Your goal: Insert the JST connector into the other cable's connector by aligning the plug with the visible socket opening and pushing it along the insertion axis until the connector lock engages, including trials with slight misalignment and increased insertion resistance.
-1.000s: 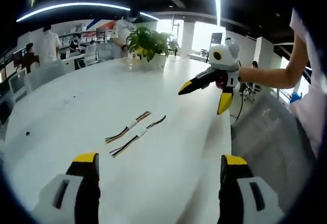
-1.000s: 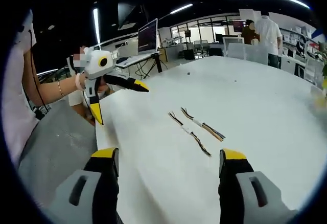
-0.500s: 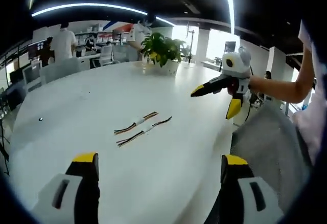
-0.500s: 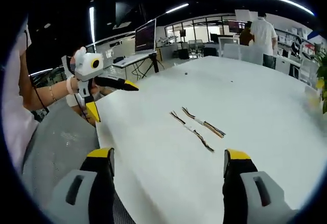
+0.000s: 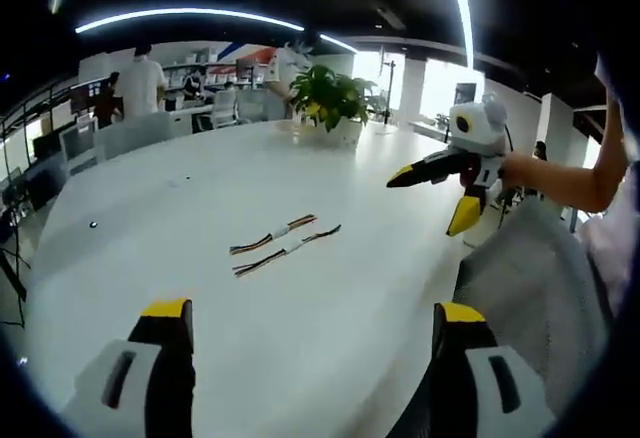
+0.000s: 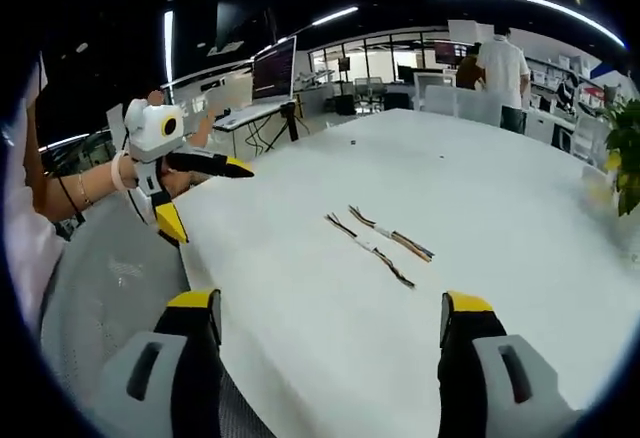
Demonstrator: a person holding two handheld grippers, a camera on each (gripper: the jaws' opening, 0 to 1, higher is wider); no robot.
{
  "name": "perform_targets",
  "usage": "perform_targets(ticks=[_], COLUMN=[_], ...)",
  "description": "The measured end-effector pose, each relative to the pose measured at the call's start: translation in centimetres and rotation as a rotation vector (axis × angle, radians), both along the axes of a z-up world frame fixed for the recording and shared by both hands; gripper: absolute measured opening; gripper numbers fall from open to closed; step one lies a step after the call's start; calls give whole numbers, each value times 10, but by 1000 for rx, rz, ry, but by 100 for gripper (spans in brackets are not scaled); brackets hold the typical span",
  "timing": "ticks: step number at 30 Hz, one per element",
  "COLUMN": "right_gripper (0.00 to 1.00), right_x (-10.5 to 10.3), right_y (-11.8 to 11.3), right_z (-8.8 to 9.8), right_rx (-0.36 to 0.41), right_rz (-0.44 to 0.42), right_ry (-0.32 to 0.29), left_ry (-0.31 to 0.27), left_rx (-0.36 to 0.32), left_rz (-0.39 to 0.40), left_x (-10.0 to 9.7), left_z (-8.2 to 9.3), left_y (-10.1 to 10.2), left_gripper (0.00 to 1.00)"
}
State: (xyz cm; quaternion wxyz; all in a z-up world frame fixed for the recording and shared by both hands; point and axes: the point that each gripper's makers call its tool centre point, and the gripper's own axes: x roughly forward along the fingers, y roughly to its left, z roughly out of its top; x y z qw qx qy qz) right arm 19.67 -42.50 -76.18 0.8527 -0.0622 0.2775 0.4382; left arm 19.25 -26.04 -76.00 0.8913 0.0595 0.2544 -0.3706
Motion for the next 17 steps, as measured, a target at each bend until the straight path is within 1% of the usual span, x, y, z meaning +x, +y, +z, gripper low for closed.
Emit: perform_targets(ticks=[3,4,6,7,8,12,14,15,16,17], right_gripper=[89,88,88,88,88,89,90,90,91,91], right_x=[1,4,6,7,7,10,11,12,12,11], right_y=[-4,-8,-10,-10,-10,-14,-14,-14,-14,-15], right_z=[-4,-6,-7,-6,-5,-2,1,2,2,2], right_rx=[0,1,10,17,20,15,27,29,28,24], right_rz=[-15,-39,-54,-62,-64,-81,-85,-87,-87,-86], right_ry=[-3,5,0,-1,0,-14,-16,-15,-13,-14], left_ry=[-7,-7,-1,-16,-23,-42,-69,-78,-75,-52], left_rx=[-25,-44,-29,-7,2,0,45,54,56,18], left_rz=[25,32,29,28,28,30,46,47,46,47], left_x=[2,2,1,2,2,3,7,8,9,9], left_z=[1,2,0,0,1,7,9,10,11,13], left_y=[1,0,2,5,5,8,13,14,14,11], left_gripper=[99,99,99,99,99,99,99,99,99,99])
